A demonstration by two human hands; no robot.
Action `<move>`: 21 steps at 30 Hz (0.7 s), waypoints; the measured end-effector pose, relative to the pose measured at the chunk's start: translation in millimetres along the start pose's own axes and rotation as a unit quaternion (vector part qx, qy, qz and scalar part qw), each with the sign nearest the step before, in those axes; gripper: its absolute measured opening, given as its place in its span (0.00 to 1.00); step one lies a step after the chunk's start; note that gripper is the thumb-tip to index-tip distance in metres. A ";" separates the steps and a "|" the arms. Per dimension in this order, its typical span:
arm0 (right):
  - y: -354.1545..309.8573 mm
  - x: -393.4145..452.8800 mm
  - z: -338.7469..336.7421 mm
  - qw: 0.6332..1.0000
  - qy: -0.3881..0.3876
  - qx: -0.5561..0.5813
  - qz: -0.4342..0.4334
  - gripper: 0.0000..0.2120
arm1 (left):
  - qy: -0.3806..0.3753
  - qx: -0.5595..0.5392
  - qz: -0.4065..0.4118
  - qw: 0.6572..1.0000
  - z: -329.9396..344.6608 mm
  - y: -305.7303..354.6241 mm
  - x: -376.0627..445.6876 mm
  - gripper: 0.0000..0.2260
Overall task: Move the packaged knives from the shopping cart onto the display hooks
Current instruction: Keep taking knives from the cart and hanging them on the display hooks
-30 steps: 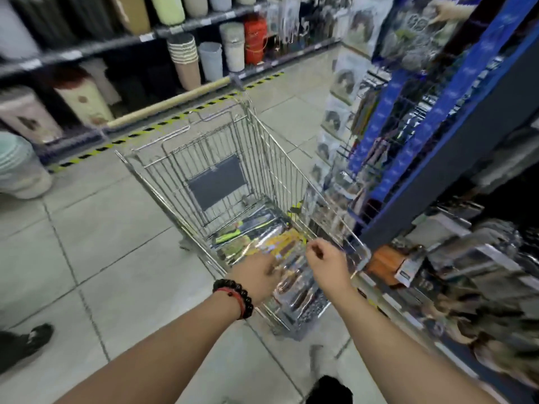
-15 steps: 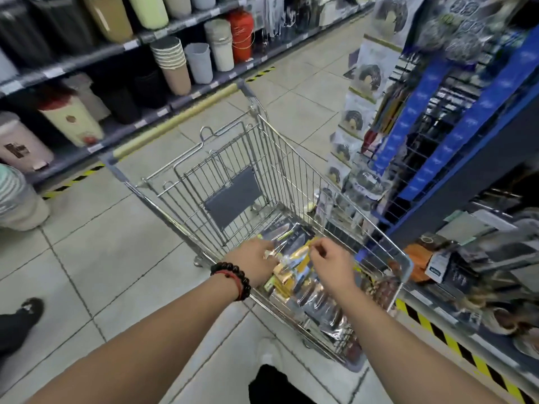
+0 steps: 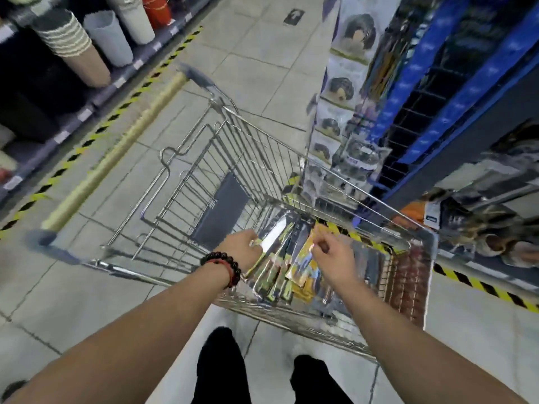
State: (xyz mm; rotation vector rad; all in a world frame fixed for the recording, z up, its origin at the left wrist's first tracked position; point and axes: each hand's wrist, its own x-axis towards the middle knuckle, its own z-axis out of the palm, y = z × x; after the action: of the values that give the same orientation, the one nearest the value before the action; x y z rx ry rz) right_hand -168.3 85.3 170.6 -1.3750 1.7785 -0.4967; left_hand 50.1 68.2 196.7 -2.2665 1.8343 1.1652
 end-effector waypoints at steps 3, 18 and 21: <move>-1.9 7.6 33.6 0.997 0.032 0.011 0.063 0.03 | -0.051 0.005 0.024 0.998 -1.9 -16.6 39.4 0.18; 63.9 126.2 197.4 0.959 -0.020 -0.041 0.281 0.28 | -0.171 -0.009 -0.017 0.985 107.6 -78.1 217.6 0.21; 94.7 147.8 218.1 0.942 -0.071 -0.109 0.309 0.30 | -0.174 -0.016 -0.015 0.984 144.6 -87.4 243.7 0.23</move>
State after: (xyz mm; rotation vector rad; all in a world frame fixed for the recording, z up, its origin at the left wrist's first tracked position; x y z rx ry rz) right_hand -64.6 15.2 -79.8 -0.8818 2.0544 0.1393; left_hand 56.8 -46.6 -76.6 -1.9390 1.6528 1.4835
